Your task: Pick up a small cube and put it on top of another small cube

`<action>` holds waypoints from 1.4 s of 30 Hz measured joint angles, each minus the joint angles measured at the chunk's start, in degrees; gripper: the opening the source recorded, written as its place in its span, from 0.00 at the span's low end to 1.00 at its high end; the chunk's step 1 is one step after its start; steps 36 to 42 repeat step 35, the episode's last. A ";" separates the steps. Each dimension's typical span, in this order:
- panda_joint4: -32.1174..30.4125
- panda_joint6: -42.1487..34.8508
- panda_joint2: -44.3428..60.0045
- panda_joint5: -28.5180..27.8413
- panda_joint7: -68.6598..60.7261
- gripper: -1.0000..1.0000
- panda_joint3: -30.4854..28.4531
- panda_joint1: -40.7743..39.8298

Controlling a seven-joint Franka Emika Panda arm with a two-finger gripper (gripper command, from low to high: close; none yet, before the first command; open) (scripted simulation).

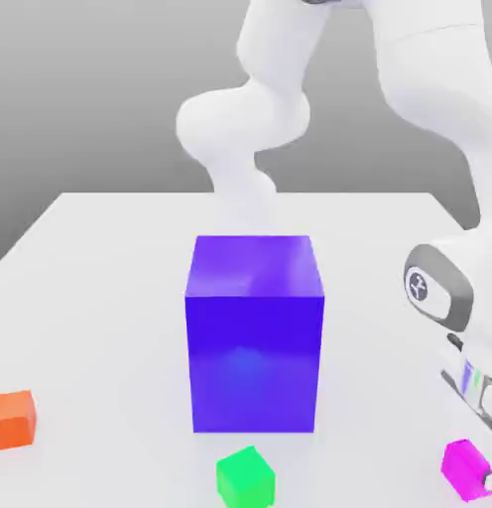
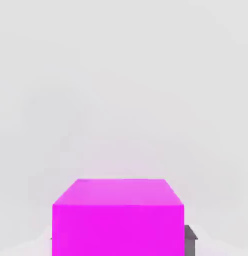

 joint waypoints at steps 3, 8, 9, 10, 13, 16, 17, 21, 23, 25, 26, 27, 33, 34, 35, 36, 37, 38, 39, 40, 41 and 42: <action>-0.86 -3.05 -4.00 -0.99 0.71 0.00 -0.98 0.75; -3.22 -7.67 -10.47 -0.61 5.09 0.00 -4.19 0.19; -3.71 -7.96 -11.07 -0.09 6.52 0.00 -5.09 -0.28; -4.19 -8.21 -11.66 0.39 8.01 0.00 -5.99 -0.76; -5.68 -8.86 -13.38 1.59 12.69 0.00 -8.89 -2.09; -7.20 -9.38 -15.13 2.29 17.73 0.00 -11.94 -3.29; -7.71 -9.53 -15.74 2.40 19.50 0.00 -12.98 -3.68; -9.82 -9.99 -18.25 2.21 26.99 0.00 -17.34 -5.04; -10.91 -10.12 -19.58 1.71 31.01 0.00 -19.57 -5.69; -12.01 -10.23 -20.97 0.89 35.23 0.00 -22.04 -6.11; -12.56 -10.28 -21.71 0.23 37.52 0.00 -22.99 -6.63; -12.79 -9.51 -21.10 0.98 37.98 0.00 -23.24 -7.01; -12.25 -2.41 -12.61 9.75 32.68 1.00 -17.77 -11.64; -12.25 -2.41 -12.61 9.75 32.68 1.00 -17.77 -11.64; -12.25 -2.41 -12.61 9.75 32.68 1.00 -17.77 -11.64; -12.25 -2.41 -12.61 9.75 32.68 1.00 -17.77 -11.64; -12.25 -2.41 -12.61 9.75 32.68 1.00 -17.77 -11.64; -12.25 -2.41 -12.61 9.75 32.68 1.00 -17.77 -11.64; -12.25 -2.41 -12.61 9.75 32.68 1.00 -17.77 -11.64; -12.25 -2.41 -12.61 9.75 32.68 1.00 -17.77 -11.64; -12.25 -2.41 -12.61 9.75 32.68 1.00 -17.77 -11.64; -12.25 -2.41 -12.61 9.75 32.68 1.00 -17.77 -11.64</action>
